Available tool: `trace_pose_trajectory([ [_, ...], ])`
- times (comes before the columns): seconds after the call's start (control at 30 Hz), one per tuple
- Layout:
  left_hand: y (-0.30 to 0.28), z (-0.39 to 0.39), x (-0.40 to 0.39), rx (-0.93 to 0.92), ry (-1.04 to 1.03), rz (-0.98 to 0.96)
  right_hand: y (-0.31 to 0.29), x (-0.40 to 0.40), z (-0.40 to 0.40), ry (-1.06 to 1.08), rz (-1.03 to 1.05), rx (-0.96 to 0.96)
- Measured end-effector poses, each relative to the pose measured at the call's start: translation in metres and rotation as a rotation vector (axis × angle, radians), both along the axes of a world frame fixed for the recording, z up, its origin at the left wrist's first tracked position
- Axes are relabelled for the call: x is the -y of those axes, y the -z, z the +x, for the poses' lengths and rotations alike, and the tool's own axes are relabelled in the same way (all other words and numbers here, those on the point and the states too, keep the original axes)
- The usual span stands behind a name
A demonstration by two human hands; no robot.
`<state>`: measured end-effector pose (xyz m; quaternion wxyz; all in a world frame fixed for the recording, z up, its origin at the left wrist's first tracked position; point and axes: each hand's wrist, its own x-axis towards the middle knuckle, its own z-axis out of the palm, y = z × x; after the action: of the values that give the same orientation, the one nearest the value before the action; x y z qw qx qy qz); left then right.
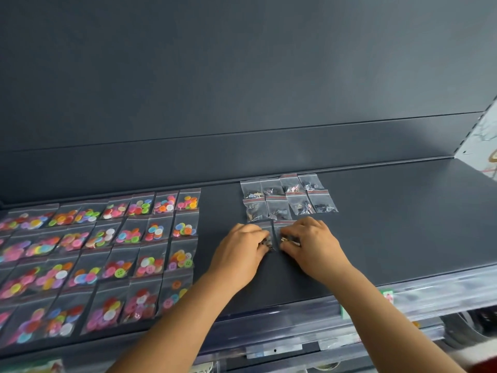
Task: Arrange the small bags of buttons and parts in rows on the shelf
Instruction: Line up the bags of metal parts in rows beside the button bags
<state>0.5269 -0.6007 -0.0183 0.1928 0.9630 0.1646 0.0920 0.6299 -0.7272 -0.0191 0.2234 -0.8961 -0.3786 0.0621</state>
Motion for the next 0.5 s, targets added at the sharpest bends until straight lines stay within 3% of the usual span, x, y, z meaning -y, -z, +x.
trace_pose_trajectory([
  [0.5,-0.010,-0.015,0.001,-0.028,-0.074,0.089,-0.015,-0.006,-0.010,-0.076,-0.046,0.064],
])
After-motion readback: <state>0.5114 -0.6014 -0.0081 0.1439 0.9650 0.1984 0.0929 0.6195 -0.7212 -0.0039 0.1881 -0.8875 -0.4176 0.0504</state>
